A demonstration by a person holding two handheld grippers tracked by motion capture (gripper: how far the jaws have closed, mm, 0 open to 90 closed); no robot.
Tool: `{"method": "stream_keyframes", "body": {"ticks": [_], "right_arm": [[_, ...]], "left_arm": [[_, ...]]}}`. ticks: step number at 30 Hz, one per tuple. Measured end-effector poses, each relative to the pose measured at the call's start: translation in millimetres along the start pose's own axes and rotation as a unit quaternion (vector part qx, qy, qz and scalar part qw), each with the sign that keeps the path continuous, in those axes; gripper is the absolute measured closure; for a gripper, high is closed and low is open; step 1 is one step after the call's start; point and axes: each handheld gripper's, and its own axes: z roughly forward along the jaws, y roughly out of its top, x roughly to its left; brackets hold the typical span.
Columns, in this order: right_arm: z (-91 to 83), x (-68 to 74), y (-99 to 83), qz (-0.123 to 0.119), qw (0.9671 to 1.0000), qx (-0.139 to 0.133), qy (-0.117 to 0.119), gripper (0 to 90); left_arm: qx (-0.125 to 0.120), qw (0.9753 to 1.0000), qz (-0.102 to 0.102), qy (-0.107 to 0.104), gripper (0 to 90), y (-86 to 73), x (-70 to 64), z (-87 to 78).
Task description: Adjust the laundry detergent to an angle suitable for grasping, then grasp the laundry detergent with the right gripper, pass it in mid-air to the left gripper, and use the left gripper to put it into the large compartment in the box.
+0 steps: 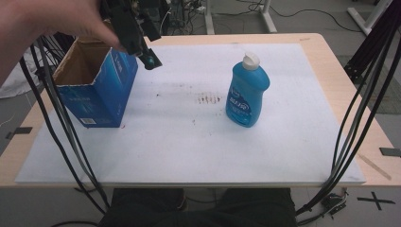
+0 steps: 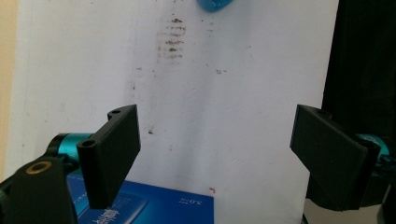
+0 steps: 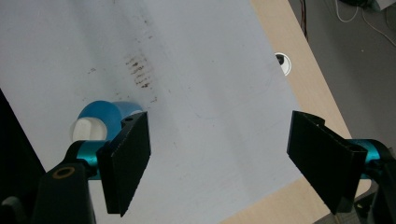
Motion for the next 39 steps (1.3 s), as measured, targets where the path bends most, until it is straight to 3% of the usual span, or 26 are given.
{"method": "stream_keyframes", "body": {"ticks": [20,39], "right_arm": [[-6.3,7.3,-6.7,0.003,0.9999,-0.01,-0.005,21.0],[-8.5,24.6,-43.5,0.01,0.9996,-0.026,-0.004,21.0]], "left_arm": [[0.001,1.0,0.003,0.001,16.2,-2.1,-0.9,-1.4],[0.001,1.0,0.007,-0.001,16.2,0.2,-0.9,0.1]]}}
